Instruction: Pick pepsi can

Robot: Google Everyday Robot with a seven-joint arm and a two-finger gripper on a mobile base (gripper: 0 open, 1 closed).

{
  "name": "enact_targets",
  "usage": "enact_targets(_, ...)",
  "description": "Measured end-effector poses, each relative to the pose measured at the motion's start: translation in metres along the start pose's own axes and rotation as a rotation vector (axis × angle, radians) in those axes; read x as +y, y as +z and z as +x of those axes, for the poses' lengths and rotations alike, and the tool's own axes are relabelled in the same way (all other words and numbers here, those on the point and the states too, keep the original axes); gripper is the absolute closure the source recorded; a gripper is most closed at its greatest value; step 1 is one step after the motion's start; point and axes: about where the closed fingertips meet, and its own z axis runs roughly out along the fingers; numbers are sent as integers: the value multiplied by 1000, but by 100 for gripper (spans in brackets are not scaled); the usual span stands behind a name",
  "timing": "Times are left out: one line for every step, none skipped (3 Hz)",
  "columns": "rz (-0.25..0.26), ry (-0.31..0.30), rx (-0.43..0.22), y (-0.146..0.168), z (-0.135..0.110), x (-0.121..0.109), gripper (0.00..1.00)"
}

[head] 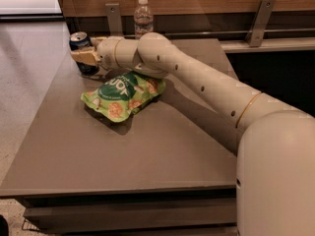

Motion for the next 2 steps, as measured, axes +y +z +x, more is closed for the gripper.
enact_targets(-5, 0, 0, 2, 0, 3, 99)
enact_targets(-6, 0, 0, 3, 0, 3, 100)
